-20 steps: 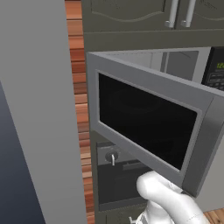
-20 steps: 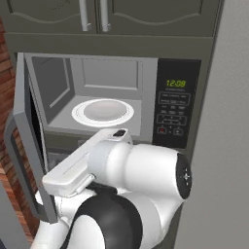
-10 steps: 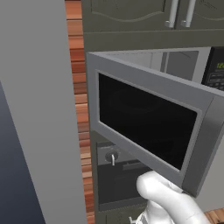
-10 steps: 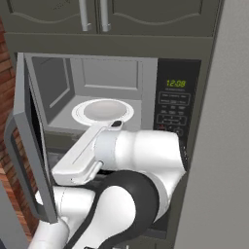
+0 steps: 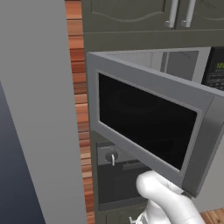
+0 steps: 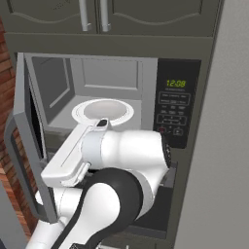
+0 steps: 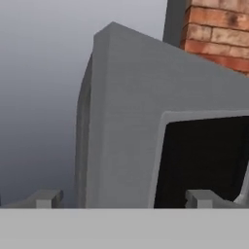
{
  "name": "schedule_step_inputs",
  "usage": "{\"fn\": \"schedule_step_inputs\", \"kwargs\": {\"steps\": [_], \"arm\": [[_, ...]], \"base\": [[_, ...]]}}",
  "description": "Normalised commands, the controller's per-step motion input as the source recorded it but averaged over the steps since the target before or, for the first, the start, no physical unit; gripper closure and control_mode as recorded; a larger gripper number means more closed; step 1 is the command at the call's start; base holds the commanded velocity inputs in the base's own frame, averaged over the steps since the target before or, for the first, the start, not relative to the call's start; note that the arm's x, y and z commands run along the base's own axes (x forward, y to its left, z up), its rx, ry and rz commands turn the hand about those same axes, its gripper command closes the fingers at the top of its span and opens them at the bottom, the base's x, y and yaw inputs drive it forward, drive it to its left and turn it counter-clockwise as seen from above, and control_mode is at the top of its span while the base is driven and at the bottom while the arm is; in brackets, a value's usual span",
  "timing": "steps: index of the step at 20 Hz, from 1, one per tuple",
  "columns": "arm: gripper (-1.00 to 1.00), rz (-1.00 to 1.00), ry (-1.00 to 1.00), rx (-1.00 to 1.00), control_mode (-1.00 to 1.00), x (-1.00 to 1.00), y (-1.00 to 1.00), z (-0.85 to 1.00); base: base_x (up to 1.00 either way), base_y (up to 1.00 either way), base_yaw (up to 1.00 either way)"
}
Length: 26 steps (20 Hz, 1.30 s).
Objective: Pick the bell pepper from the counter and place it in the microwave. Then turn on the microwave.
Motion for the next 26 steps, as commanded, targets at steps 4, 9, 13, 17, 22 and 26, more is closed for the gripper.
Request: {"fn": "schedule_step_inputs", "kwargs": {"steps": [4,9,13,17,22,26], "arm": [[-1.00,0.12,0.00,0.01,-1.00,0.11,0.30,0.00],[-1.00,0.11,0.01,0.02,-1.00,0.16,0.35,0.00],[-1.00,0.09,0.00,0.02,-1.00,0.01,0.42,0.00],[-1.00,0.06,0.00,0.00,-1.00,0.00,0.54,0.00],[-1.00,0.06,0.00,0.00,-1.00,0.00,0.52,0.00],[-1.00,0.06,0.01,0.02,-1.00,0.00,0.52,0.00]], "base": [[0.00,0.00,0.00],[0.00,0.00,0.00],[0.00,0.00,0.00],[0.00,0.00,0.00],[0.00,0.00,0.00],[0.00,0.00,0.00]]}}
